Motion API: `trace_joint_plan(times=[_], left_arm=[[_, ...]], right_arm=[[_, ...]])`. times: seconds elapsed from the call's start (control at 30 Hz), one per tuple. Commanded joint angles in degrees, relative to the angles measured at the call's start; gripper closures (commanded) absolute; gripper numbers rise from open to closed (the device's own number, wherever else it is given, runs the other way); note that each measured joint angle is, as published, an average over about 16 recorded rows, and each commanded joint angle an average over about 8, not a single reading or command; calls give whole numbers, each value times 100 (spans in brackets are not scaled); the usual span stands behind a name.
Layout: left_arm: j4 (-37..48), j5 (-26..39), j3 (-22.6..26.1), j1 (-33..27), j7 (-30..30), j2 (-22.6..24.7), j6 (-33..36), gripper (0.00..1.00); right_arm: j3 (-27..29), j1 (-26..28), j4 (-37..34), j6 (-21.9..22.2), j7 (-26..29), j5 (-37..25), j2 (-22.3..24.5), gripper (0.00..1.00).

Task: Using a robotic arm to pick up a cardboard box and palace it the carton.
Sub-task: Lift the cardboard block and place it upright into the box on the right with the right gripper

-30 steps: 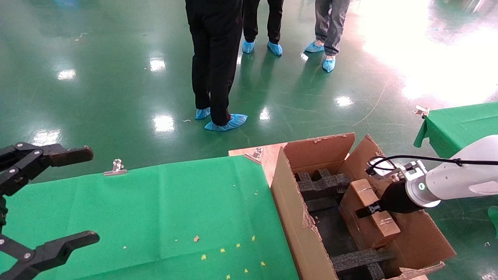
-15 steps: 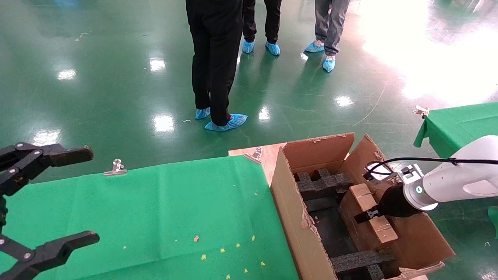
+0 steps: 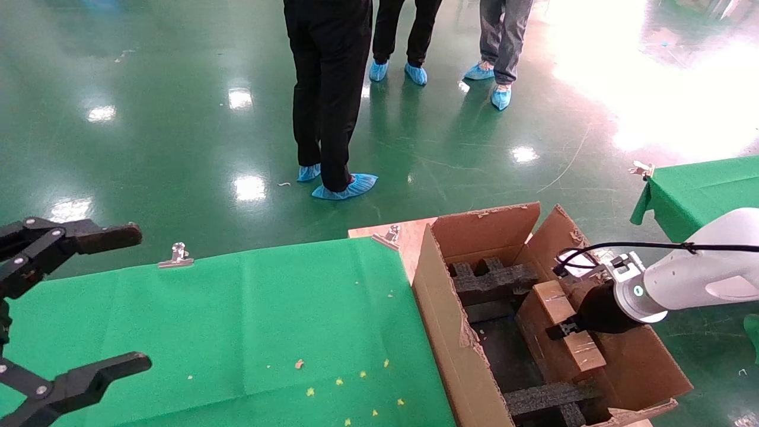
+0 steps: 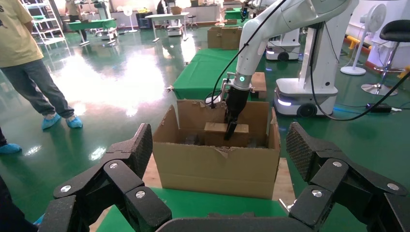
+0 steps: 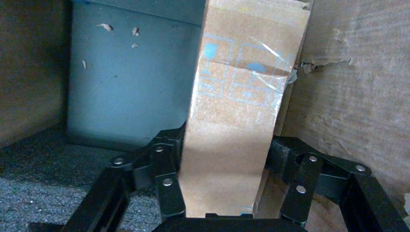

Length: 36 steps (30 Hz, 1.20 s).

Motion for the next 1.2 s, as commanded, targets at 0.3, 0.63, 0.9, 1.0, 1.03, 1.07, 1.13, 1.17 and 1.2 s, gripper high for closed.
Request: trace_joint_plan(times=[0.3, 0.63, 0.9, 1.0, 1.03, 1.07, 1.13, 1.17, 1.2], left_arm=[[0, 0, 0, 0, 0, 0, 0, 0], [1, 0, 1, 0, 1, 0, 0, 0], [1, -1, 1, -1, 1, 0, 0, 0], [1, -1, 1, -1, 1, 0, 0, 0], [1, -1, 2, -1, 1, 0, 0, 0], [1, -1, 2, -1, 1, 0, 0, 0], [1, -1, 2, -1, 1, 0, 0, 0], [1, -1, 2, -1, 1, 0, 0, 0], [1, -1, 2, -1, 1, 0, 0, 0]], right_arm=[[-7, 96, 48, -4, -39, -48, 8, 0], [-50, 342, 224, 9, -82, -213, 59, 0], [-111, 700, 532, 110, -55, -470, 171, 0], [-142, 934, 750, 195, -82, -655, 213, 0], [-151, 1028, 842, 232, -100, -729, 224, 0], [-158, 1129, 945, 275, -123, -809, 234, 0], [-166, 1337, 1185, 377, -194, -976, 250, 0], [-168, 1443, 1321, 432, -246, -1068, 255, 0], [-164, 1547, 1468, 496, -305, -1153, 262, 0]])
